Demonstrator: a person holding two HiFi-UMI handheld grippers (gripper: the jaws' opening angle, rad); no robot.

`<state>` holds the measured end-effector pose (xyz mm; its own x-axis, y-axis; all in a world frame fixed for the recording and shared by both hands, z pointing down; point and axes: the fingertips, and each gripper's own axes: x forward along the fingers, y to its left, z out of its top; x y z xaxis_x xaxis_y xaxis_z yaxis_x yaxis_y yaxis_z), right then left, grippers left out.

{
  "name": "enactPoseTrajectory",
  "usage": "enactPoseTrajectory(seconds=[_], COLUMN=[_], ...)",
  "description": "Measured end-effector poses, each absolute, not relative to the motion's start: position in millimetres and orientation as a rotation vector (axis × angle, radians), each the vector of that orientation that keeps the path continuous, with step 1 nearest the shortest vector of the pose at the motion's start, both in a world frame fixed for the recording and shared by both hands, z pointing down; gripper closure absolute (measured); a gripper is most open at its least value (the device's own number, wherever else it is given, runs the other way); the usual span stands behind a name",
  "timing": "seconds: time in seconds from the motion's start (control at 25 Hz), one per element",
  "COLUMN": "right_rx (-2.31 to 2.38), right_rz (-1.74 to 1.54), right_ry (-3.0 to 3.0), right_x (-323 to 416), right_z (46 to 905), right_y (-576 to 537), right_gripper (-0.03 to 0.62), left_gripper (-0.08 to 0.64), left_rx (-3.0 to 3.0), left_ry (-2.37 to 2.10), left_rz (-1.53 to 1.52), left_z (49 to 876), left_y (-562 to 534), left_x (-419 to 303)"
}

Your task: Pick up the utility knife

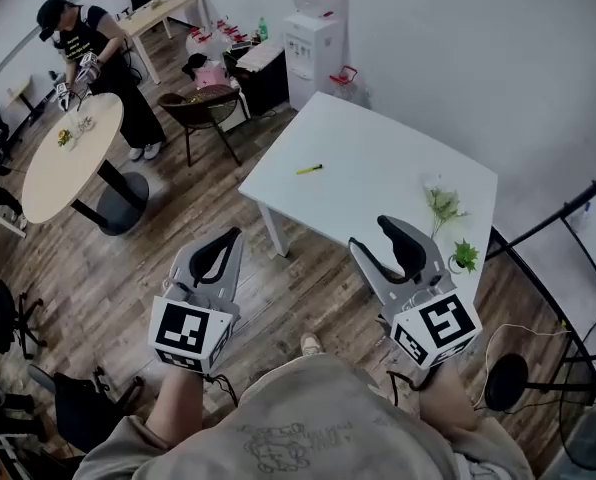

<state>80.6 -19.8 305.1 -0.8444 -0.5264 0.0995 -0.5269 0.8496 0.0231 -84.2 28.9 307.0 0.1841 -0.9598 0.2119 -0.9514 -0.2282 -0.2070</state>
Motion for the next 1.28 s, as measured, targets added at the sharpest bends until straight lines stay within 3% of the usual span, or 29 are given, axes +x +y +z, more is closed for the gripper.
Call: enactPoseTrajectory(seconds=[0.56, 1.28], right_rx=[0.823, 1.014], right_rz=[0.056, 0.230], right_ry=[-2.830, -2.686], right_x=[41.9, -44.3], right_z=[344.7, 370.0], right_y=[-127.6, -258.7], right_gripper=[0.379, 0.380], left_gripper=[0.560, 0.560], left_rx=[-2.440, -2.621], left_ry=[1.916, 1.697], left_rz=[-0.468, -0.462], left_z=[323.2, 335.8], left_y=[-77.0, -235.6], left_x=[-117.9, -215.4])
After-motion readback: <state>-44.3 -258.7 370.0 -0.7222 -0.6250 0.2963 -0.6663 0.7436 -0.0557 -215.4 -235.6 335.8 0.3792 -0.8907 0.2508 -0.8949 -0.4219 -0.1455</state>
